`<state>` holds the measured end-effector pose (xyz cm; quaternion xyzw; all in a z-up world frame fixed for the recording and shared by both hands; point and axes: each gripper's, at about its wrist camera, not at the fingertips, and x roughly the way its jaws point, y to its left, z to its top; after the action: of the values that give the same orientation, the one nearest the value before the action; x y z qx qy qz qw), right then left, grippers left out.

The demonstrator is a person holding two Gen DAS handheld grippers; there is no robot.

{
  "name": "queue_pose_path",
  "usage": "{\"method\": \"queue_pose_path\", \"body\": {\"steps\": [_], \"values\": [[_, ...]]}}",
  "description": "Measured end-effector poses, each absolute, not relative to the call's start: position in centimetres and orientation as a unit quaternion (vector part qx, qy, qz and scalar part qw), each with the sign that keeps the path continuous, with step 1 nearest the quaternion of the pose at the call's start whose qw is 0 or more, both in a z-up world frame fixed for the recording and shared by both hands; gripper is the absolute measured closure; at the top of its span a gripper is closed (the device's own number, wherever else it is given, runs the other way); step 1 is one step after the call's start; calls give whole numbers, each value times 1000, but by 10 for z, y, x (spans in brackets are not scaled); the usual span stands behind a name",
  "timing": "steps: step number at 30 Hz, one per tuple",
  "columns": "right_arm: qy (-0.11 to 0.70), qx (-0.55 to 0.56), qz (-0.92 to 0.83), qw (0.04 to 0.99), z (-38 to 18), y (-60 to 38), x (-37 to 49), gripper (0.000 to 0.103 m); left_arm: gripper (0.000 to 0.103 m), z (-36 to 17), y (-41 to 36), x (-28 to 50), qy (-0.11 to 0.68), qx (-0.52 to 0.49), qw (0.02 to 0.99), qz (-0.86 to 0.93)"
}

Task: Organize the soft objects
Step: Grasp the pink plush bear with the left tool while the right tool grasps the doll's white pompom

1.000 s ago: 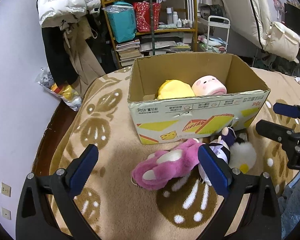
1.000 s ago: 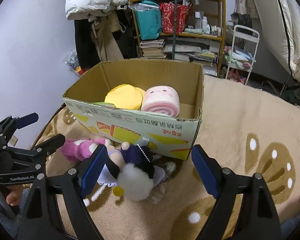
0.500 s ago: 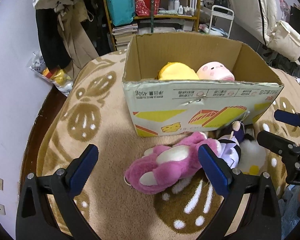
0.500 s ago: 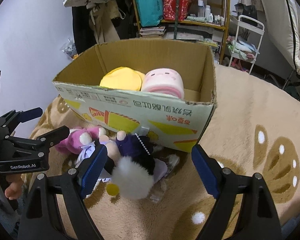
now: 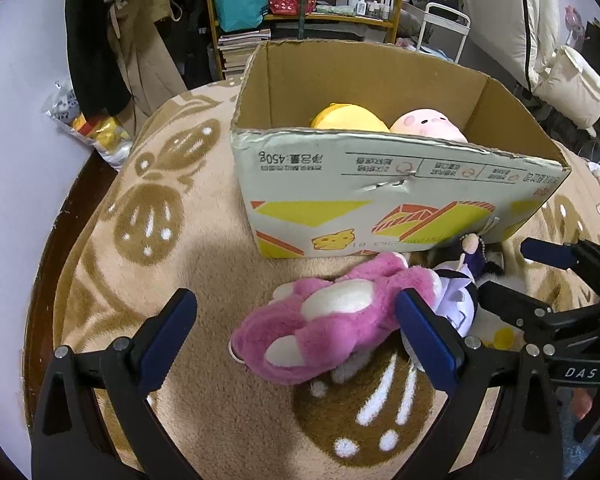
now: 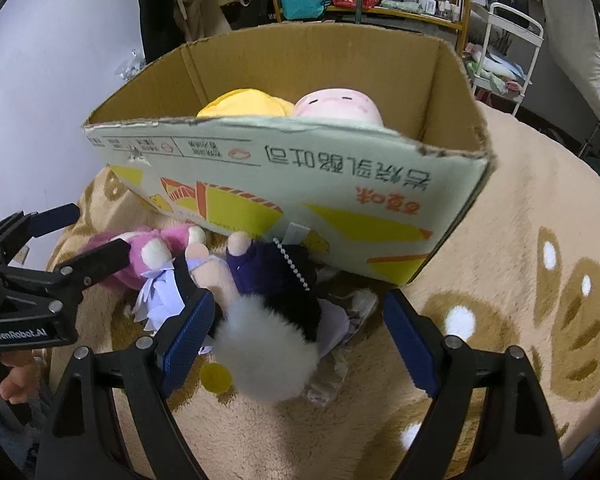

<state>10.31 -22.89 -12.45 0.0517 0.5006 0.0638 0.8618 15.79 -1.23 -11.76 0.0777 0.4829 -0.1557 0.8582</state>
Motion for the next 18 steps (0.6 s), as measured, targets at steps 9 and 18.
{"method": "queue_pose_path", "body": {"steps": [9,18], "values": [[509,81,66,854,-130,-239,105,13,5,-120,-22,153,483,103,852,-175],[525,86,66,844,-133,-243,105,13,5,-129,-26,153,489,110,848,-172]]}}
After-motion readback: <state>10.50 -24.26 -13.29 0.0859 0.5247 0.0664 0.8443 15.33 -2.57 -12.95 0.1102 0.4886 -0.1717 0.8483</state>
